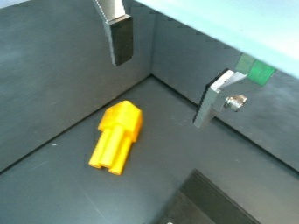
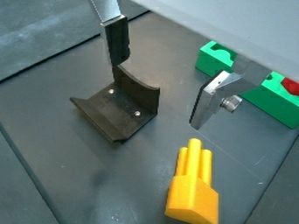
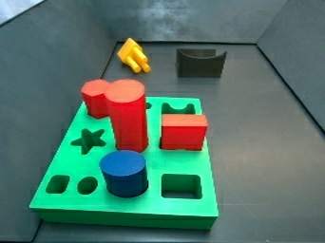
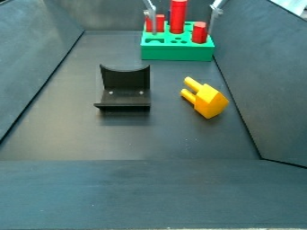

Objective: Pick up the 3 prong object. Move up. Rotate the 3 prong object. Place the 3 prong object on the fixture. Regrasp the 3 prong object. Move to above the board. Insert the 3 prong object.
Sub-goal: Pick up the 3 prong object.

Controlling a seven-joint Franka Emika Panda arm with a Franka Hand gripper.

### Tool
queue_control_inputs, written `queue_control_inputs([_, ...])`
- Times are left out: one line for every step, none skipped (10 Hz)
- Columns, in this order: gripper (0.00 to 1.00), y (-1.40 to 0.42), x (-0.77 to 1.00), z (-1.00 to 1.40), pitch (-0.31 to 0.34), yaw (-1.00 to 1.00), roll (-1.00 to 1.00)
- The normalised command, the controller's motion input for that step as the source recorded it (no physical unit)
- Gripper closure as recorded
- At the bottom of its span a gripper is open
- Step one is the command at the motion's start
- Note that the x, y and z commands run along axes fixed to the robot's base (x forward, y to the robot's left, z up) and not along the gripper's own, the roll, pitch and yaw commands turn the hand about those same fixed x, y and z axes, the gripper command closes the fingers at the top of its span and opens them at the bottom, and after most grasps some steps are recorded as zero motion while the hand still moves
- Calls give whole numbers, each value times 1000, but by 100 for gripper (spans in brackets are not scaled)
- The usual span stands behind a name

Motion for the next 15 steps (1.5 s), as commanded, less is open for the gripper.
queue_control_inputs([0, -206, -503, -677, -227, 549, 60])
queue_control_inputs([0, -346, -377, -660, -227, 614, 56])
queue_control_inputs([0, -114, -457, -711, -226, 589, 134])
queue_control_inputs([0, -137, -357, -666, -189, 714, 210])
queue_control_inputs([0, -277, -9, -734, -169, 680, 129])
queue_control_inputs([0, -214, 0, -809, -124, 566, 119])
queue_control_inputs([0, -154, 0, -786, -40, 400, 230])
queue_control_inputs([0, -26, 23, -766, 0, 240, 269])
queue_control_inputs([0, 0, -203, -840, -59, 83, 269])
queue_control_inputs([0, 11, -326, -891, -107, 74, 226])
queue_control_inputs([0, 0, -171, -834, -100, 103, 146])
queue_control_inputs([0, 0, -83, -763, -113, 109, 83])
queue_control_inputs([0, 0, 0, -757, -76, 146, 201])
queue_control_inputs([0, 0, 166, -677, -99, 214, 0])
queue_control_inputs([0, 0, 23, -617, -144, 163, -124])
